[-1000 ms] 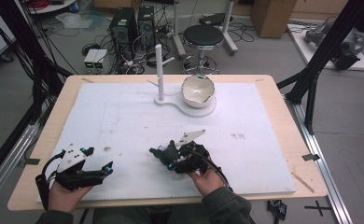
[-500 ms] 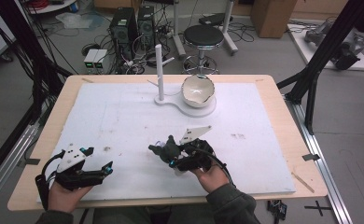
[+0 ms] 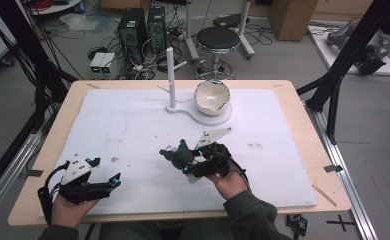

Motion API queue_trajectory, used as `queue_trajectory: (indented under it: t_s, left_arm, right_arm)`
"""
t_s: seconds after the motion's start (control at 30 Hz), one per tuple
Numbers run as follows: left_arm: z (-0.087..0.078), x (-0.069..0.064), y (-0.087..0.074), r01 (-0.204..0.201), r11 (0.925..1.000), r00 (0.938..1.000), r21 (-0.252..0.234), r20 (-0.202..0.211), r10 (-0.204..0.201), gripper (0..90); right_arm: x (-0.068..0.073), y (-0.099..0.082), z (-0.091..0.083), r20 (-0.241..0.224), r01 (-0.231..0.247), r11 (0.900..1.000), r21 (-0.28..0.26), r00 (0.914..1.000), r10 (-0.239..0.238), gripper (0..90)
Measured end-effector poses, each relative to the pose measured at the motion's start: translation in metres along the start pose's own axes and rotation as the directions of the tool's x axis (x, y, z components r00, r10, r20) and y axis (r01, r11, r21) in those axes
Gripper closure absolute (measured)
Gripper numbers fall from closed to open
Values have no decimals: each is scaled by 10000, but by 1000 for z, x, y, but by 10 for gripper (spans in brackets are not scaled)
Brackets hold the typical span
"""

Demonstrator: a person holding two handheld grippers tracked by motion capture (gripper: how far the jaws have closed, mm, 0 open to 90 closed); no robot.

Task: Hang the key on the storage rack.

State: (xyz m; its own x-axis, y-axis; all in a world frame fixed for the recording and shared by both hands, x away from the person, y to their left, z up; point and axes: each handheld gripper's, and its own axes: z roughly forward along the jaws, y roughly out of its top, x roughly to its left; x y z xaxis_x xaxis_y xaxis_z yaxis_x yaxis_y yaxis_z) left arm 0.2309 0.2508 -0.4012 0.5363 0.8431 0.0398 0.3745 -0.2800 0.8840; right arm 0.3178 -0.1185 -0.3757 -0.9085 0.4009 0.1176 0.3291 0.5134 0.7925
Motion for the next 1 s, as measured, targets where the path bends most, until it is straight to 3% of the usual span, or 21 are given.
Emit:
queue_trajectory:
  t_s: [0.4,0.67,1.0]
  left_arm:
    - [0,0,0,-20,10000,10000,17,-7,20,166]
    - [0,0,0,-64,10000,10000,13,11,64,166]
    - [0,0,0,3,10000,10000,-5,-3,-3,166]
  right_arm:
    - [-4,6,-11,4,19,10000,54,10000,-19,459]
    - [-4,27,-27,123,432,9990,103,9990,-433,458]
    - [-10,52,-45,154,622,9981,-12,9979,-622,458]
